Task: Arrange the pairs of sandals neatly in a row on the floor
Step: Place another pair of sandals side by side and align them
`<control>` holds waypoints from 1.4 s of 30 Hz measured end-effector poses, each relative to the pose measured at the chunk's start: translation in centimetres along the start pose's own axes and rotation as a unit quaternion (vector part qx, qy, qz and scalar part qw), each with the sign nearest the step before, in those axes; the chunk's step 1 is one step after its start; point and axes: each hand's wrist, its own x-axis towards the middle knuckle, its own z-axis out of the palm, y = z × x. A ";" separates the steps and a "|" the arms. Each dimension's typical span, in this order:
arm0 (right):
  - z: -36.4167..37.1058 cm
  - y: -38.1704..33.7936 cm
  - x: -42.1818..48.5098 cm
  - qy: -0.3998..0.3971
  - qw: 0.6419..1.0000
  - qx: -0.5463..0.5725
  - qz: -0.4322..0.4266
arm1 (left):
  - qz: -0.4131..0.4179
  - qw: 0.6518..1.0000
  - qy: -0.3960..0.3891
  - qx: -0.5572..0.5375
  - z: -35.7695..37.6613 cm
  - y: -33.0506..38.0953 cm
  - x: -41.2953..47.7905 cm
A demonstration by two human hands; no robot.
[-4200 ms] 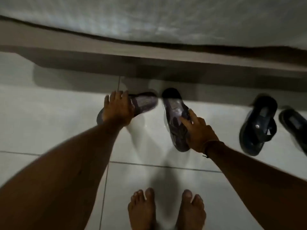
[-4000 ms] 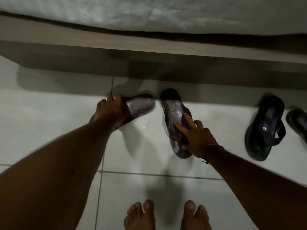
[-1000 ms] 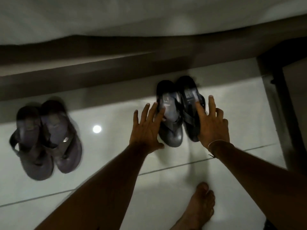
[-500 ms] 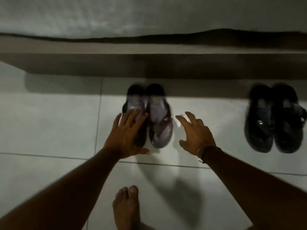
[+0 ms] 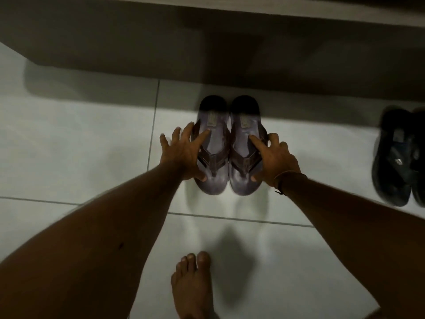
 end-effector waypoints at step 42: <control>4.1 -1.2 -4.8 -0.024 0.999 0.039 0.016 | 0.003 0.999 -0.007 -0.033 2.9 -0.4 -4.4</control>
